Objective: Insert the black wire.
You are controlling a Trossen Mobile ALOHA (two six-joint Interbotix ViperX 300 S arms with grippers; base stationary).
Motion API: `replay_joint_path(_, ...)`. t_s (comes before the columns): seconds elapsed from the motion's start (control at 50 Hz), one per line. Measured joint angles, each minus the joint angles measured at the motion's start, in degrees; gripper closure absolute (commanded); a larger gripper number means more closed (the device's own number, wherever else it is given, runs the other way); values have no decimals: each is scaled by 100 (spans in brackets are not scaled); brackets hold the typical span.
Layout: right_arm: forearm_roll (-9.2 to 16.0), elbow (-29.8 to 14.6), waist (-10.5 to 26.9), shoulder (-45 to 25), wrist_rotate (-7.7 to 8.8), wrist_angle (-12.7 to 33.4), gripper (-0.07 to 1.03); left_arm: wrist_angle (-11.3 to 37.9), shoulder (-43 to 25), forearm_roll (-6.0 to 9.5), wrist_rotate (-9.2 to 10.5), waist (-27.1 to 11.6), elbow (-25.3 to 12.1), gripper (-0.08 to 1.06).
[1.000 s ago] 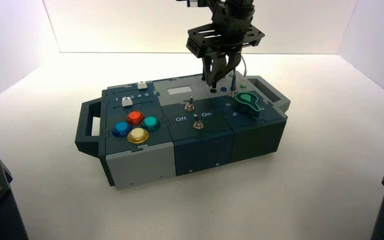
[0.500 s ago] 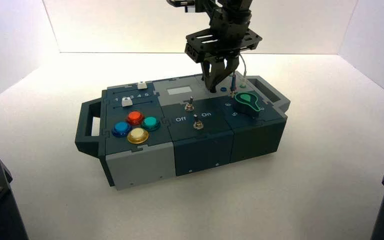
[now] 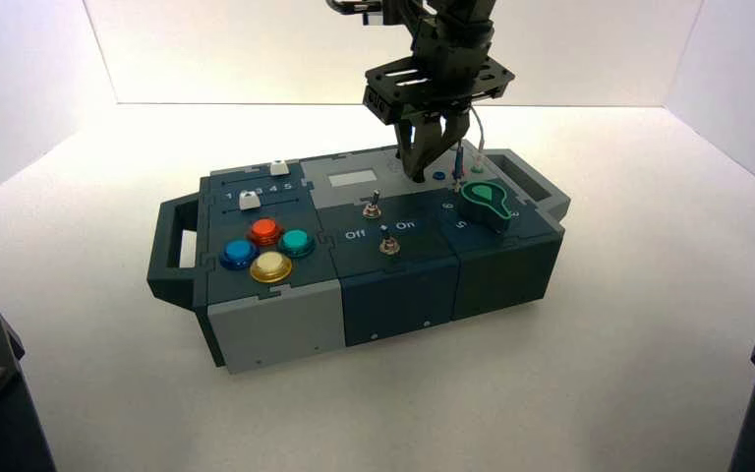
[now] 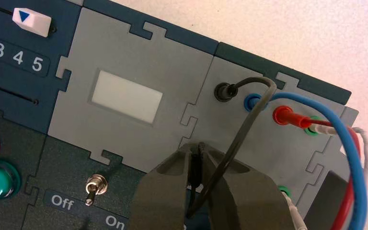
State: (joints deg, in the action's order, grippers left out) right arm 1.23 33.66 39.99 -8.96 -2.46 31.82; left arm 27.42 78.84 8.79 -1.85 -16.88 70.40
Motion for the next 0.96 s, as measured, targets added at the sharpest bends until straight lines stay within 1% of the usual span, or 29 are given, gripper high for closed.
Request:
replay_joint_path(0.12, 0, 0, 0, 26, 9, 18, 81, 0, 0, -26, 0, 0, 0, 101)
replay_joint_path(0.18, 0, -18, 0, 44, 9, 132, 71, 0, 0, -35, 9, 0, 0, 101)
replay_joint_path(0.24, 0, 0, 9, 79, -9, 299, 67, 0, 0, -35, 9, 0, 0, 101)
replay_joint_path(0.3, 9, 0, 44, 123, -18, 510, 65, 0, 0, -53, 9, 0, 0, 101)
replay_joint_path(0.38, 18, 9, 114, 167, -18, 633, 64, 0, 18, -53, 0, 0, 0, 101)
replay_joint_path(0.52, 18, 0, 132, 308, -9, 677, 60, -9, 105, -62, 0, 0, 0, 101)
replay_joint_path(0.62, 9, -9, 132, 422, -9, 773, 60, -9, 202, -62, 0, 0, 0, 101)
replay_joint_path(0.88, 9, -202, 132, 650, -9, 1424, 60, -26, 246, -62, 0, 0, 0, 101)
replay_joint_path(0.96, 9, -229, 132, 633, -9, 1547, 59, -26, 237, -62, 0, -9, 0, 101)
